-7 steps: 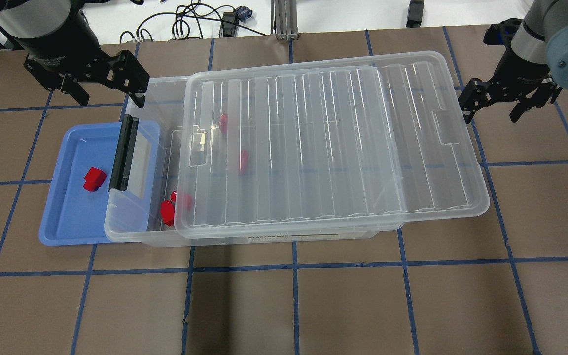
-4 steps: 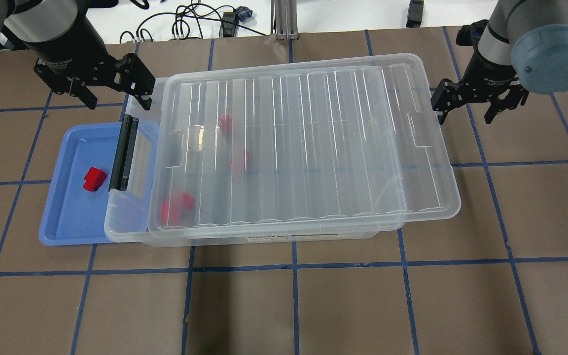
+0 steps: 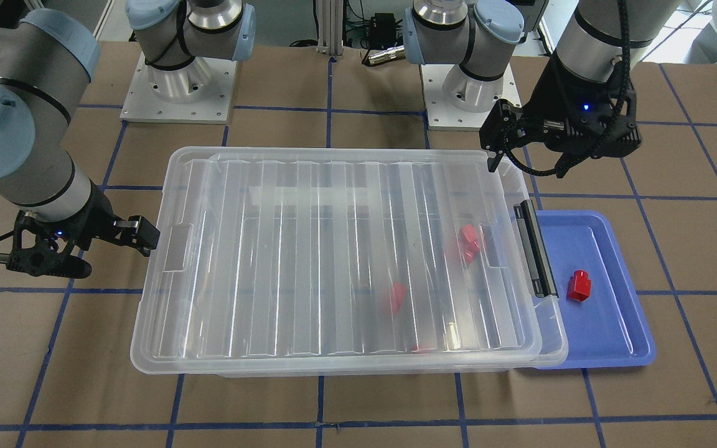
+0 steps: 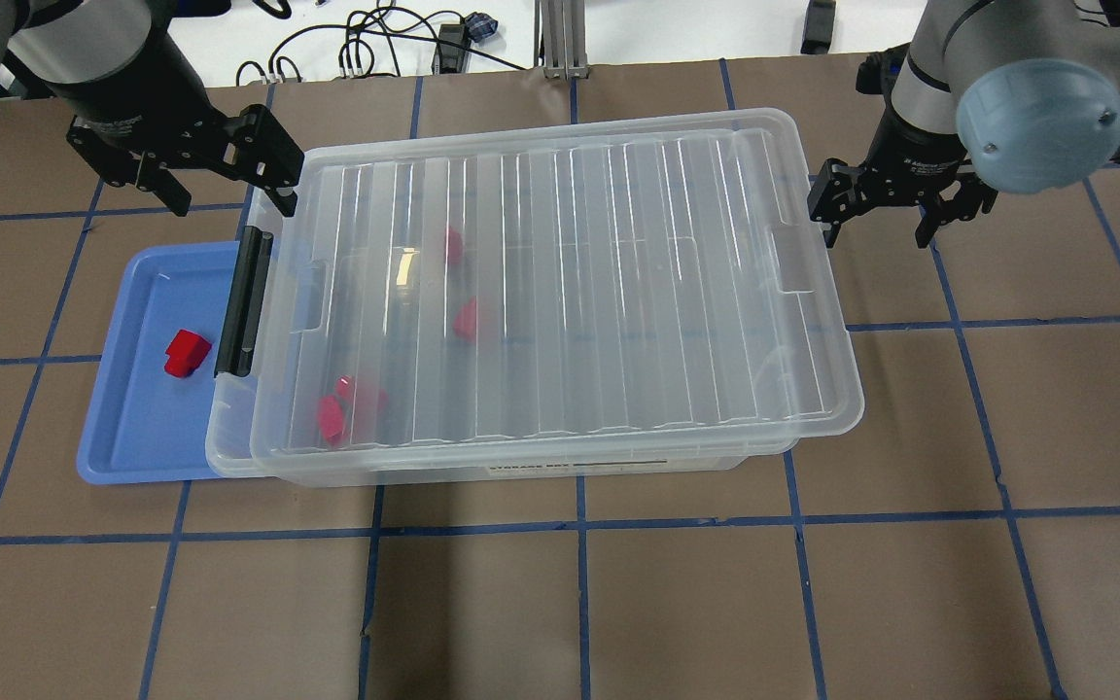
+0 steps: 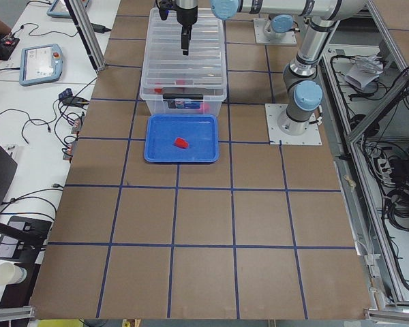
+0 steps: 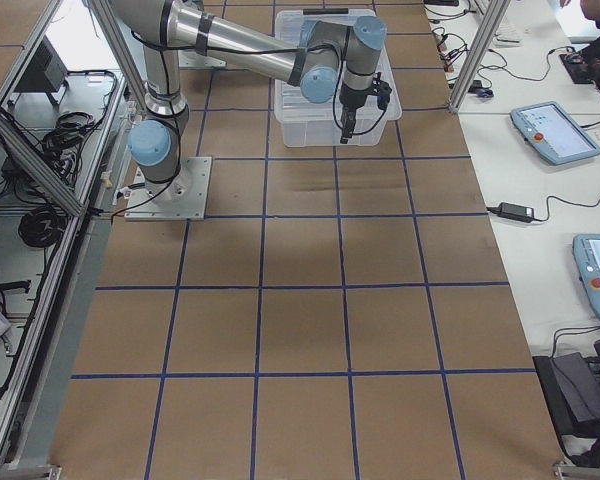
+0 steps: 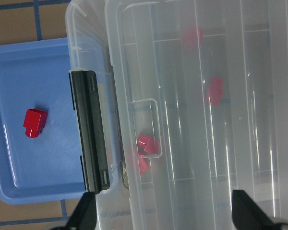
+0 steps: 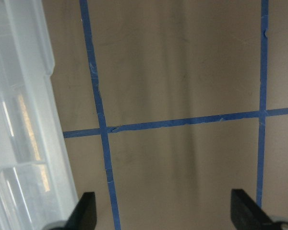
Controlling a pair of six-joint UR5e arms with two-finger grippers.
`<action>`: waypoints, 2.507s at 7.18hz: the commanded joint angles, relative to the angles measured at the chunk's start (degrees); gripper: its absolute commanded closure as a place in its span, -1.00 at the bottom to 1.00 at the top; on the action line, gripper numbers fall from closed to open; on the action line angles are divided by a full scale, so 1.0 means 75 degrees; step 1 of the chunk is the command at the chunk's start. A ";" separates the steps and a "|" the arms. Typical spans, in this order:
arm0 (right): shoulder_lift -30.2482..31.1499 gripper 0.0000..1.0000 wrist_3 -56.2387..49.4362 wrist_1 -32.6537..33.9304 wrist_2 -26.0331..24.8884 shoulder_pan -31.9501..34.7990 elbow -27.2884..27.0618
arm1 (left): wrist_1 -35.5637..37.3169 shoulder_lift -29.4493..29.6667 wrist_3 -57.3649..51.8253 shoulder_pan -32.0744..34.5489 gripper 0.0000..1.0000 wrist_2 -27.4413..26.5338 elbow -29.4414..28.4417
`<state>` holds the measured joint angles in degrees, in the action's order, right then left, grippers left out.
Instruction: Place red block in blue tray from box
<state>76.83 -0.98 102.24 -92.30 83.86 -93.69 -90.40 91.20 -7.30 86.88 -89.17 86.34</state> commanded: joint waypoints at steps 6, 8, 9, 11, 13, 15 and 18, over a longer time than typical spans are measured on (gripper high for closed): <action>-0.0002 -1.00 0.0107 -0.0004 0.0049 0.0081 0.0000 | 0.0006 -0.0066 0.0012 -0.0006 -1.00 0.0006 -0.0004; -0.0014 -1.00 0.0131 0.0008 0.0096 0.0163 0.0000 | 0.0007 -0.0054 0.0012 0.0006 -1.00 0.0006 -0.0004; -0.0014 -1.00 0.0119 0.0008 0.0108 0.0174 0.0000 | 0.0007 -0.0089 0.0012 -0.0029 -1.00 0.0018 0.0008; -0.0014 -1.00 0.0119 0.0008 0.0096 0.0175 0.0000 | -0.0028 -0.0113 0.0012 -0.0029 -1.00 -0.0087 0.0020; -0.0002 -1.00 0.0119 0.0008 0.0096 0.0163 0.0012 | -0.0005 -0.0160 0.0024 -0.0006 -1.00 -0.0018 0.0020; 0.0010 -1.00 0.0131 0.0008 0.0108 0.0174 0.0023 | -0.0005 -0.0077 0.0024 -0.0006 -1.00 0.0018 0.0008; 0.0010 -1.00 0.0283 0.0008 0.0295 0.0175 0.0047 | -0.0005 -0.0101 0.0024 -0.0006 -1.00 0.0029 0.0008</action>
<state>76.90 0.86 102.30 -90.63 85.16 -93.38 -90.44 90.37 -7.12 86.83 -89.04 86.43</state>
